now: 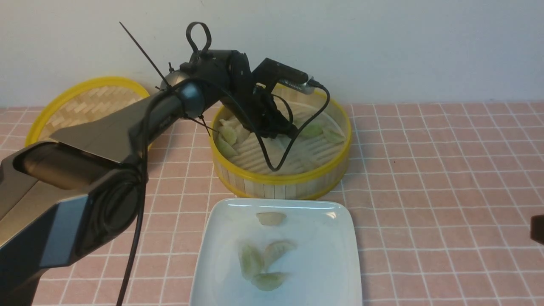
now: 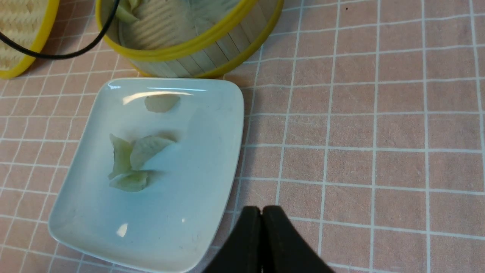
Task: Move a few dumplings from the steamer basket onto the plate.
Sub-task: Use the left arm to grab a dumpling from the steamer, then use the left arm to put the dumpling into the plate
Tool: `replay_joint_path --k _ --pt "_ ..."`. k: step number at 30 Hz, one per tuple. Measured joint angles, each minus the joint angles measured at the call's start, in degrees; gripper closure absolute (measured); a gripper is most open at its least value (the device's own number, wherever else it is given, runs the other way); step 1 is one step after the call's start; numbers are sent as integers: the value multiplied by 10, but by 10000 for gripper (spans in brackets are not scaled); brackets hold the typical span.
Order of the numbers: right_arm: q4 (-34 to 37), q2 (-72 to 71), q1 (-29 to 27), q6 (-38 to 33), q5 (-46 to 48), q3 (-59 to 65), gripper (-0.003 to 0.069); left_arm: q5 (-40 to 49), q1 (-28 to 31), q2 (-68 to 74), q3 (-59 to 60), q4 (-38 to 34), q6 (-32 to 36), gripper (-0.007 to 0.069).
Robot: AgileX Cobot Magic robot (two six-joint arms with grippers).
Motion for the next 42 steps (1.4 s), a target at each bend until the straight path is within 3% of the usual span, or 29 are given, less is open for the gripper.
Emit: replay_joint_path --k 7,16,18,25,32,36,42 --pt "1 0 0 0 10 0 673 48 0 -55 0 6 0 610" --pt "2 0 0 0 12 0 673 245 0 -181 -2 3 -2 610" --pt "4 0 0 0 12 0 673 255 0 -205 -2 -8 -2 610" --pt "11 0 0 0 12 0 673 256 -4 -290 82 -50 -18 610" --pt "24 0 0 -1 16 0 673 254 -27 -366 336 -60 -20 610" --pt "24 0 0 -4 17 0 673 178 -37 -355 420 -71 -8 610" --pt "25 0 0 -4 17 0 673 69 -38 -310 435 -72 -4 585"
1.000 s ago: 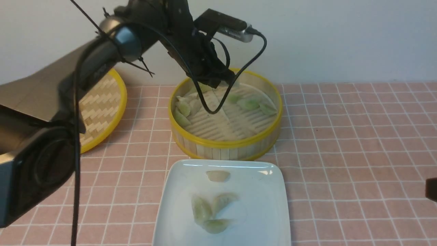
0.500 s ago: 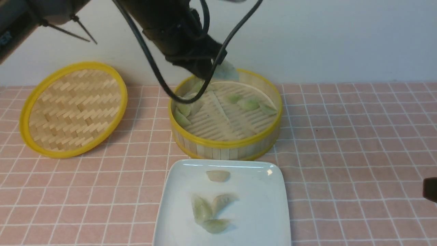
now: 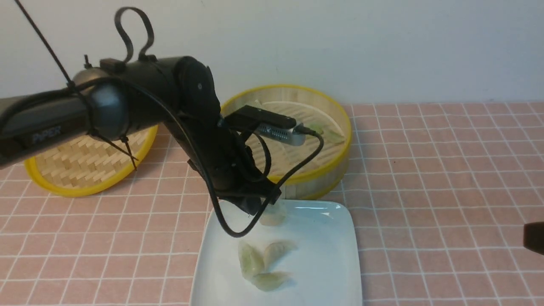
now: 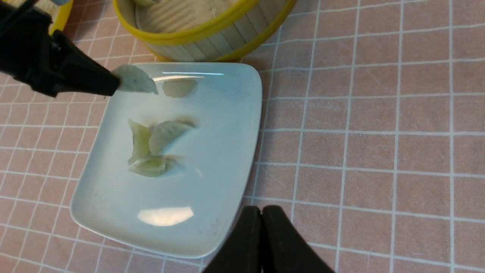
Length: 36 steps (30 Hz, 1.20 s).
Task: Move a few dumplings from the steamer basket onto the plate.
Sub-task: Use the left arm to put the dumpling into the plate, then use the right arm to grab a dumpling from inside the steamer
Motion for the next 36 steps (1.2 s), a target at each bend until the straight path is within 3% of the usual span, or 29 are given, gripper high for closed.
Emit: replay_joint_path --k 7,9,11,14,18,19,21,36 --pt "4 11 0 -23 -25 -16 673 19 -1 30 0 4 -1 370" --pt "15 44 0 -35 -12 -59 673 26 -1 31 -2 12 -2 265" --pt "20 80 0 -46 5 -93 673 47 -1 30 -12 15 -11 237" --pt "31 144 2 -62 36 -154 672 82 -1 19 -35 25 -23 270" --pt "22 240 35 -71 52 -245 672 116 -1 -34 -51 37 -39 457" --pt "12 273 52 -71 52 -270 671 121 -1 -66 -51 39 -41 552" --pt "-14 316 77 -71 52 -308 670 122 0 -115 -45 42 -45 602" --pt "-158 676 193 -48 32 -629 620 11 0 -563 233 48 -95 631"
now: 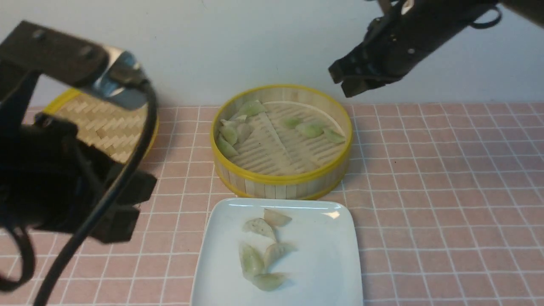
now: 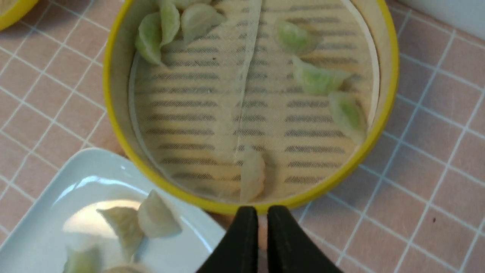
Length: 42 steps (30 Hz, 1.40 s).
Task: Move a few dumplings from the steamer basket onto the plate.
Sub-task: Use the right arm to grab a dumpling from inside the steamer
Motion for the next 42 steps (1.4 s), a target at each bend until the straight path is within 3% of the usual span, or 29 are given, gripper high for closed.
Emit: replay_joint_path --k 4,12,16,24,29,31,40,42 --pt "-58 87 18 0 -7 -81 543 -8 0 -69 52 21 -25 631" --pt "-160 240 18 0 -73 -157 254 24 0 -119 68 59 -83 631" --pt "-197 275 18 2 -100 -166 207 33 0 -119 69 61 -86 631" --pt "-207 307 19 2 -111 -168 246 33 0 -119 69 62 -86 631" --pt "-200 314 21 2 -91 -172 459 33 0 -119 69 62 -86 631" --pt "-200 314 21 2 -71 -181 498 33 0 -119 69 62 -86 631" --pt "-154 297 21 15 65 -303 503 33 0 -119 69 62 -84 631" --pt "-105 257 21 22 72 -316 503 31 0 -119 69 63 -82 631"
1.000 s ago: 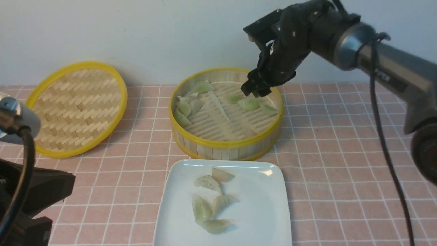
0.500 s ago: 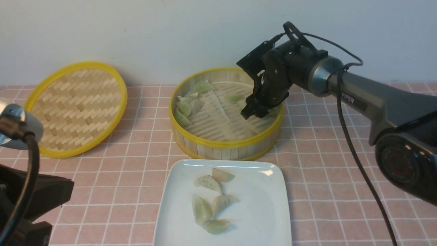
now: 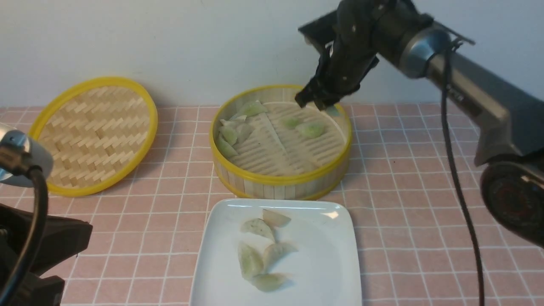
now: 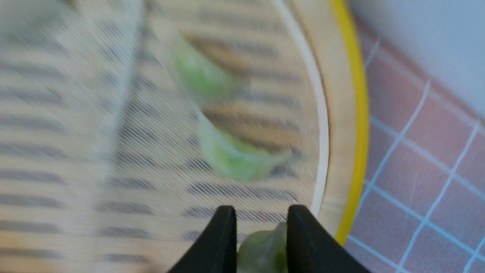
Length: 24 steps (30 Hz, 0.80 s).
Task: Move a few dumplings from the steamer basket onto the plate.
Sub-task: Use the right arm to put the dumpling into the plate
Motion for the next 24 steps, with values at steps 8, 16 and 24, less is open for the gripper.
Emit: replay_joint_path --k 8,16,24 --pt "160 -199 9 44 3 210 503 1 0 0 0 8 1 631" --pt "169 -236 59 30 -5 460 493 2 0 0 0 8 1 631" --pt "169 -213 69 24 -62 484 230 1 0 0 0 15 1 631"
